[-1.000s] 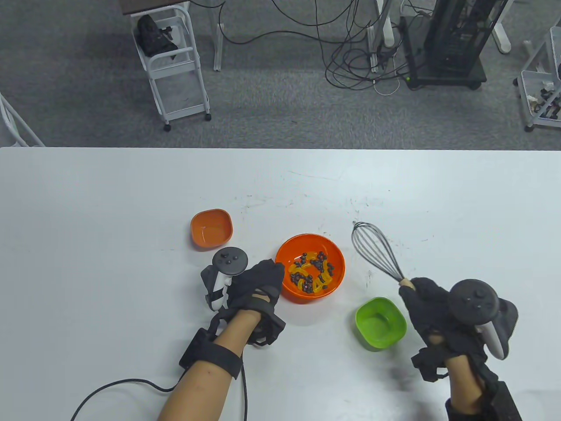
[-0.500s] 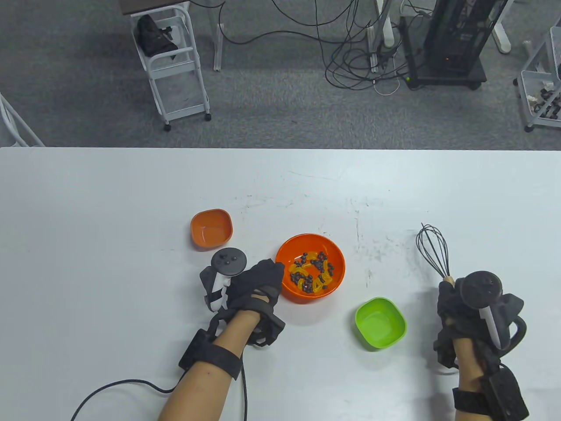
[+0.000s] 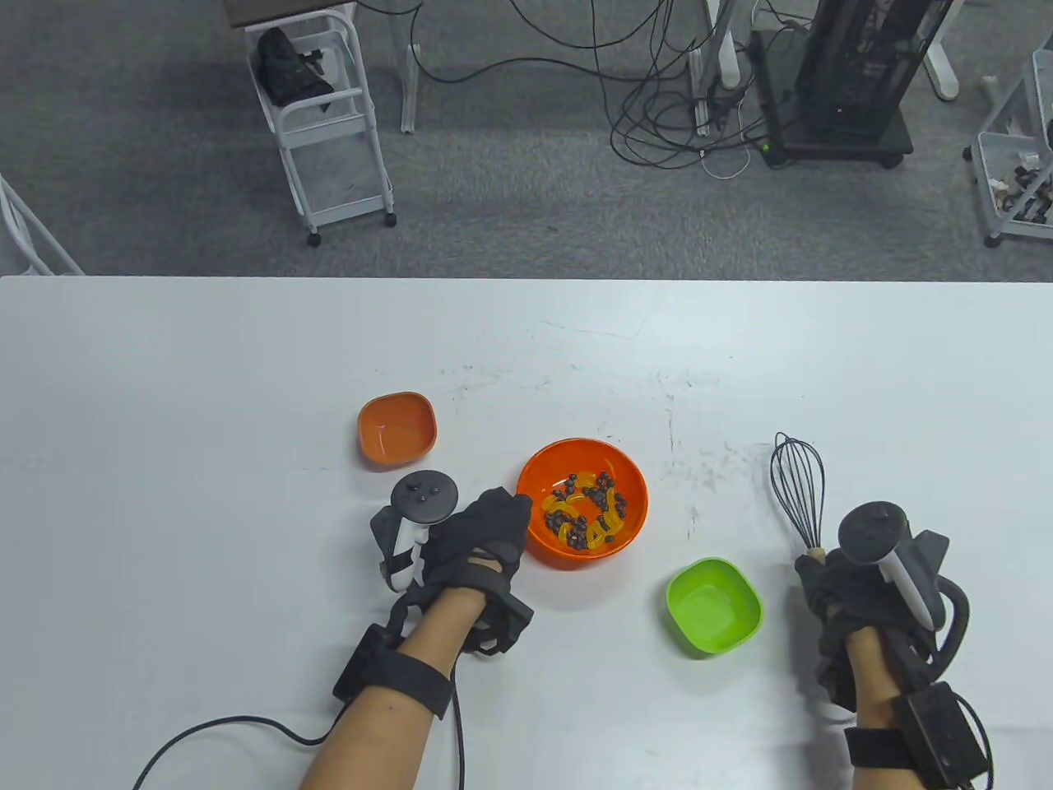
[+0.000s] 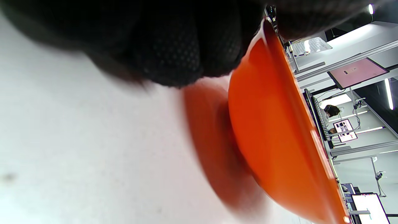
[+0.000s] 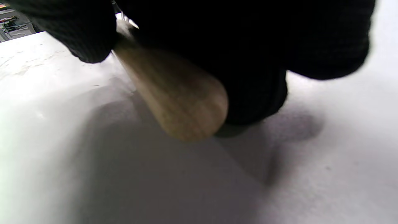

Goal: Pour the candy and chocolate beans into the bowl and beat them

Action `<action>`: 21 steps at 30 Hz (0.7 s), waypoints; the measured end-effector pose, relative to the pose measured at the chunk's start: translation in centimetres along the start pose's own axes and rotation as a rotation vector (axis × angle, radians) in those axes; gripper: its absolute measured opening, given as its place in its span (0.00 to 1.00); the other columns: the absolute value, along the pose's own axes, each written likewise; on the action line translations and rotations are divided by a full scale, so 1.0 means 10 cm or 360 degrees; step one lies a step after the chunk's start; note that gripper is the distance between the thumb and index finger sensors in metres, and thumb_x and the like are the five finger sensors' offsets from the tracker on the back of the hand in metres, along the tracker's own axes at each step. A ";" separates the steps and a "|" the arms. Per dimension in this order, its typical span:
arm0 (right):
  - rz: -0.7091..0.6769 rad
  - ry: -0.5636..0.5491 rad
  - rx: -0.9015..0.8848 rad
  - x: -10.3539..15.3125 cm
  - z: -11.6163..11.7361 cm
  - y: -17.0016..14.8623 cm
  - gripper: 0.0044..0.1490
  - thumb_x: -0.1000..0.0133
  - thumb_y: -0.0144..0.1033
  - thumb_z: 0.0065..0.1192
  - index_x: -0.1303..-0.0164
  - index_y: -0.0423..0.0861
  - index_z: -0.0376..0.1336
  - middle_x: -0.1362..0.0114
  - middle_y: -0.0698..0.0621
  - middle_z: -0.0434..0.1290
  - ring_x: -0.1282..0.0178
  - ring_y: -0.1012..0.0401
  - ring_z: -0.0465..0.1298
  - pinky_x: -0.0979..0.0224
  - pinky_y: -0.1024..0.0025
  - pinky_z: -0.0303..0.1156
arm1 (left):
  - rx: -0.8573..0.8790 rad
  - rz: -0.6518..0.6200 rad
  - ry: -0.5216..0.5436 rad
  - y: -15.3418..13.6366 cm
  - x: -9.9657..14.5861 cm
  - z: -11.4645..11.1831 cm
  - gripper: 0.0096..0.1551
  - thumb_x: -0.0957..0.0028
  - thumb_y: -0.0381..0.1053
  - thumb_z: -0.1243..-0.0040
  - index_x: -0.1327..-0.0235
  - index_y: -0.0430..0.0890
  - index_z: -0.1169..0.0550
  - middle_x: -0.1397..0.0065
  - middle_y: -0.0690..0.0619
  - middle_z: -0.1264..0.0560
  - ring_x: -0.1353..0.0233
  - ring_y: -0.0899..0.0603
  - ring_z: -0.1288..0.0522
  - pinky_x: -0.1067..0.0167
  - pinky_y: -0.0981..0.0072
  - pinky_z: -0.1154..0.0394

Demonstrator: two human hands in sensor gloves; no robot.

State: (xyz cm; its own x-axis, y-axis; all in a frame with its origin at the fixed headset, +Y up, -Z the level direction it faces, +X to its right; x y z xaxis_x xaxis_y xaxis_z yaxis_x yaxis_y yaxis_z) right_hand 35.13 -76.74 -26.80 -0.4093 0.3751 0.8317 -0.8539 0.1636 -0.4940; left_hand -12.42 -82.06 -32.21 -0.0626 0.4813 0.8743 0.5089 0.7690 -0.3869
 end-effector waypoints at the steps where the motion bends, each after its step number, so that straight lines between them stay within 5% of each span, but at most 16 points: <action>1: 0.0004 -0.0002 -0.0011 0.01 -0.01 -0.01 0.40 0.45 0.61 0.62 0.38 0.40 0.71 0.50 0.45 0.83 0.62 0.45 0.86 0.58 0.49 0.83 | 0.0002 0.0000 -0.0001 0.00 0.00 0.00 0.30 0.48 0.73 0.47 0.49 0.51 0.23 0.54 0.54 0.17 0.61 0.47 0.17 0.67 0.60 0.18; 8: -0.0031 -0.0091 -0.0110 0.18 -0.22 0.00 0.45 0.46 0.64 0.60 0.31 0.40 0.68 0.44 0.41 0.80 0.57 0.42 0.85 0.56 0.47 0.81 | 0.0118 0.0002 0.0104 -0.03 0.09 0.07 0.33 0.47 0.73 0.47 0.44 0.49 0.26 0.49 0.51 0.18 0.56 0.44 0.18 0.63 0.56 0.18; 17: -0.0646 -0.0545 -0.0367 0.85 -0.53 0.61 0.50 0.47 0.68 0.46 0.27 0.42 0.65 0.37 0.39 0.77 0.48 0.39 0.82 0.48 0.40 0.79 | -0.0159 -0.0251 0.0418 0.40 0.50 0.47 0.41 0.45 0.77 0.50 0.30 0.50 0.38 0.24 0.45 0.37 0.28 0.33 0.33 0.39 0.39 0.28; 21: -0.0938 -0.0547 -0.0408 1.06 -0.49 0.83 0.55 0.48 0.72 0.46 0.17 0.46 0.53 0.25 0.38 0.69 0.34 0.36 0.76 0.39 0.34 0.73 | -0.0203 -0.0409 0.0260 0.63 0.62 0.39 0.45 0.45 0.75 0.50 0.25 0.48 0.41 0.18 0.40 0.45 0.22 0.28 0.43 0.33 0.30 0.36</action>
State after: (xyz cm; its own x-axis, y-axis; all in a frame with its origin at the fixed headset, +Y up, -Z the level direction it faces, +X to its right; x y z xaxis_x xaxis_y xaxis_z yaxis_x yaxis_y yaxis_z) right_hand 25.24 -66.87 -23.33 -0.0187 -0.1421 0.9897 -0.8787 0.4746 0.0516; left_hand -12.95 -72.60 -30.39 -0.0699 0.1964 0.9780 0.5985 0.7926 -0.1164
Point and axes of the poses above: the tracker on the back of each hand, its own y axis roughly to the thumb side, its own x axis roughly from the fingertips to the wrist, z = x × y, the point moved 5 cm from there along -x, roughly from the wrist to the fingertips
